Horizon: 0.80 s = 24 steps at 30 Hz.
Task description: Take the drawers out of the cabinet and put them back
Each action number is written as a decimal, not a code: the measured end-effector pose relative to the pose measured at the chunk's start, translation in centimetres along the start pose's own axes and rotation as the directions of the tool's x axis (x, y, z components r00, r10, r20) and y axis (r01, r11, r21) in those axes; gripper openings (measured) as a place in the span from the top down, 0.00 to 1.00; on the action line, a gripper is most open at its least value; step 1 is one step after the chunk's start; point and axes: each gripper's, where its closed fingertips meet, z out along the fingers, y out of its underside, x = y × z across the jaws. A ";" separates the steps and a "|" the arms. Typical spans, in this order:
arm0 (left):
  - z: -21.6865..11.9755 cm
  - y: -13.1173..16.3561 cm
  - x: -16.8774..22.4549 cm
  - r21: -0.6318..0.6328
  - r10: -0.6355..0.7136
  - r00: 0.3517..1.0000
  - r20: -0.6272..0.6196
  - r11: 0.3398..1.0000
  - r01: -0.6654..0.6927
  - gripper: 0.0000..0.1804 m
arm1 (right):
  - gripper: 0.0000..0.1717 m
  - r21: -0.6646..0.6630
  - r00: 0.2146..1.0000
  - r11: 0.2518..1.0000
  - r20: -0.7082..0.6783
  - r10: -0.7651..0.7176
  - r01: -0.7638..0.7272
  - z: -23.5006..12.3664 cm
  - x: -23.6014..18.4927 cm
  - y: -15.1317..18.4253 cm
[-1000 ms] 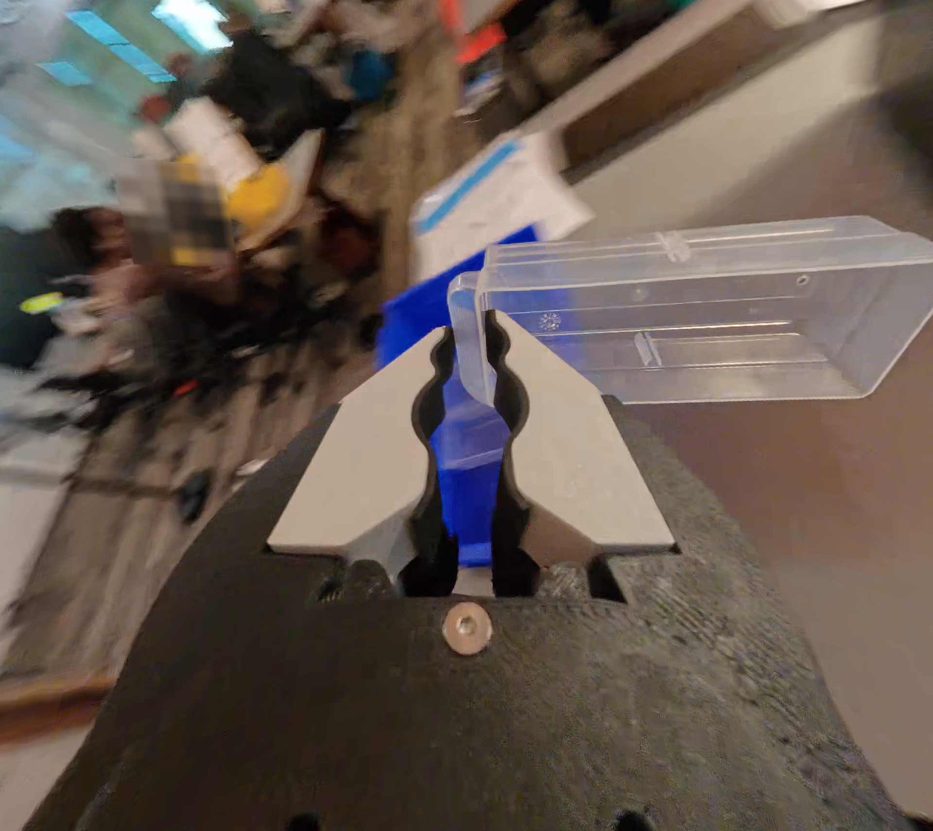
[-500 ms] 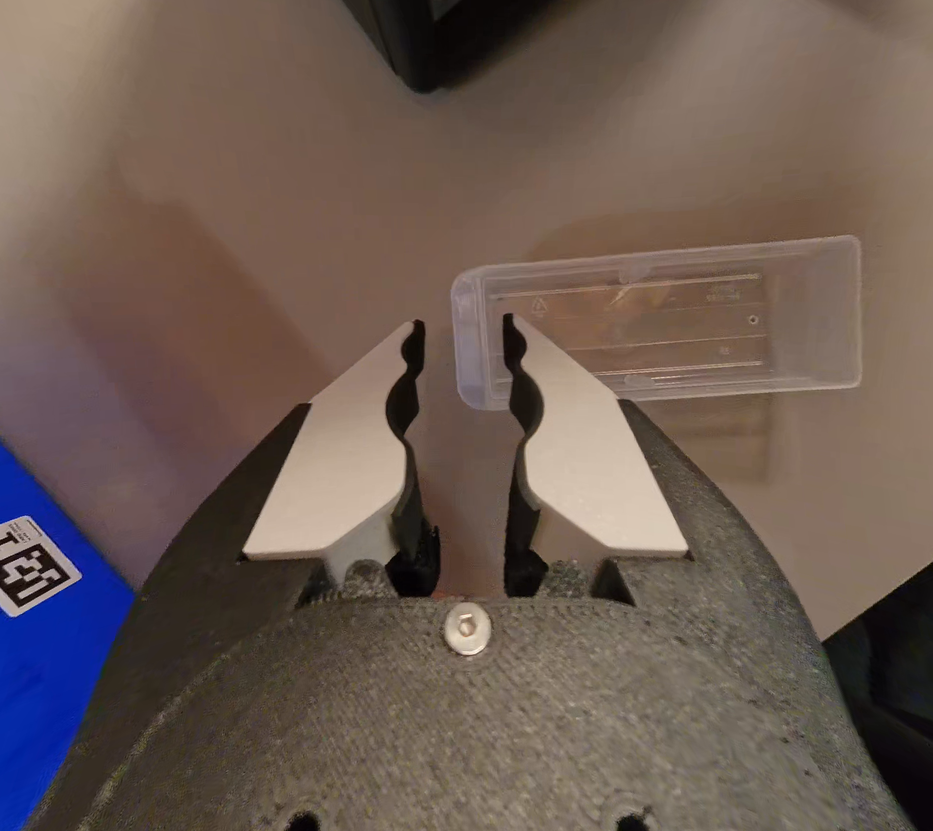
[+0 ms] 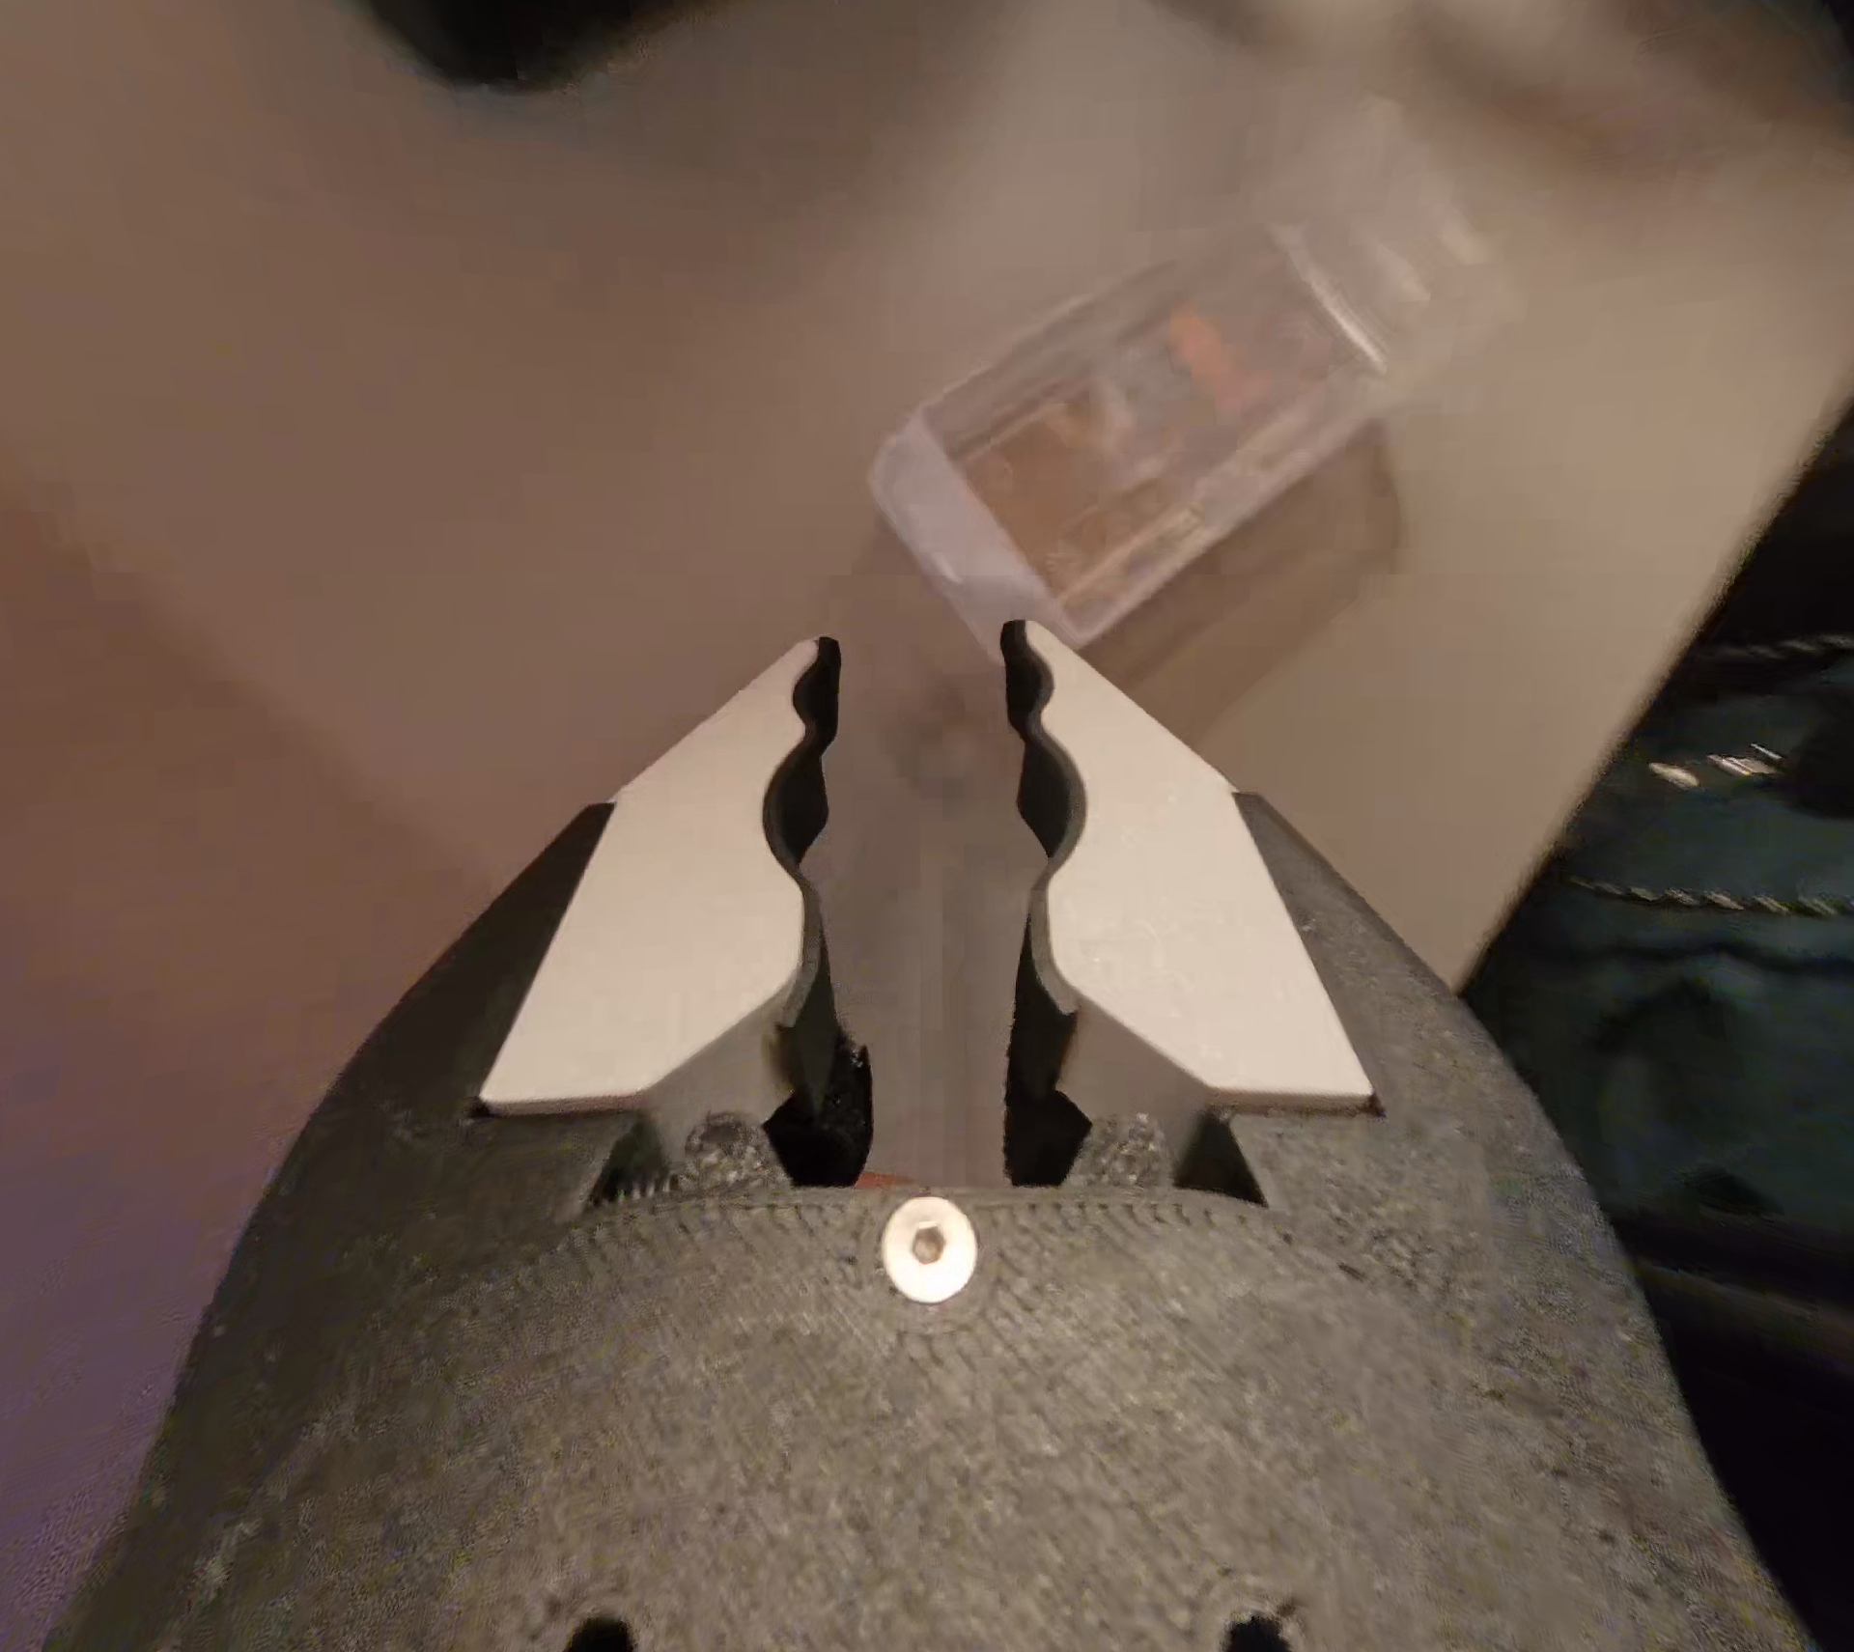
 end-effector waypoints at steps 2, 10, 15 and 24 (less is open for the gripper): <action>0.2 0.0 2.9 0.020 0.088 0.991 -0.101 0.996 -0.087 0.79 | 0.58 -0.001 1.000 1.000 0.001 -0.004 0.004 0.0 -0.1 0.0; 0.3 -1.9 1.7 0.051 0.714 0.689 0.124 0.689 -0.723 0.64 | 0.60 0.006 1.000 1.000 0.012 0.012 -0.012 -0.1 0.0 -0.1; 0.5 -1.7 1.7 -0.033 0.880 0.465 0.101 0.470 -0.882 0.63 | 0.61 0.000 1.000 1.000 0.026 0.015 -0.015 0.0 -0.2 0.0; 2.2 -2.8 8.1 0.108 0.921 0.384 0.061 0.377 -0.920 0.66 | 0.62 -0.004 0.999 1.000 0.044 0.005 -0.005 0.0 -0.5 0.0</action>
